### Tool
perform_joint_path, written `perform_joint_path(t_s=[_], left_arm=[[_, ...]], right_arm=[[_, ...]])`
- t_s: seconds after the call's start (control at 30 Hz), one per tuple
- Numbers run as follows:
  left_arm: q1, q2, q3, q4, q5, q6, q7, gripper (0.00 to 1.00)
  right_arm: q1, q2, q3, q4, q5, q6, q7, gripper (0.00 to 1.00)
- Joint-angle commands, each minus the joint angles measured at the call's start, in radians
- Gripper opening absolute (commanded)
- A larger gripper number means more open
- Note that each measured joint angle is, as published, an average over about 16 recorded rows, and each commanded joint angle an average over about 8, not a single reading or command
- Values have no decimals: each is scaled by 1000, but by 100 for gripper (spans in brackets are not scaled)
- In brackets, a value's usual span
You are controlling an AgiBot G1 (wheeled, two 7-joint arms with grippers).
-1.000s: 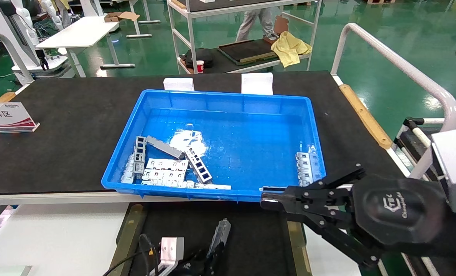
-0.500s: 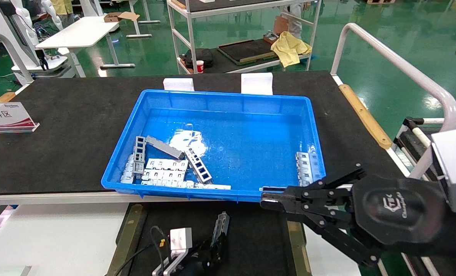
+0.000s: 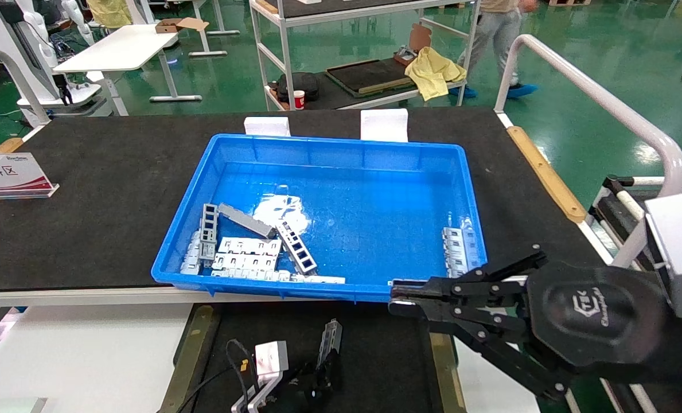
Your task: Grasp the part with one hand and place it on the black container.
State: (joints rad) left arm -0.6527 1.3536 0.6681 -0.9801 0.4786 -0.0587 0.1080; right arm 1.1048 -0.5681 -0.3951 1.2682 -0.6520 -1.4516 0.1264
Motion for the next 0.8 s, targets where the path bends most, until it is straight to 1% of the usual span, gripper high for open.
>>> perform_joint_path(t_s=[0.03, 0.3, 0.47, 0.63, 0.8], left_arm=[[-1, 1, 6, -4, -3, -11, -6, 100], [5, -1, 14, -28, 5, -41, -30, 100], [21, -14, 14, -52, 30, -27, -27, 100], [54, -53, 1, -95, 72, 35, 3, 100], [93, -130, -7, -149, 104, 140, 35, 100]], right_arm=[[0, 0, 0, 0, 0, 0, 0, 100], [0, 0, 0, 0, 0, 0, 0, 100], [0, 0, 0, 0, 0, 0, 0, 100], [0, 0, 0, 0, 0, 0, 0, 100], [0, 0, 0, 0, 0, 0, 0, 100]])
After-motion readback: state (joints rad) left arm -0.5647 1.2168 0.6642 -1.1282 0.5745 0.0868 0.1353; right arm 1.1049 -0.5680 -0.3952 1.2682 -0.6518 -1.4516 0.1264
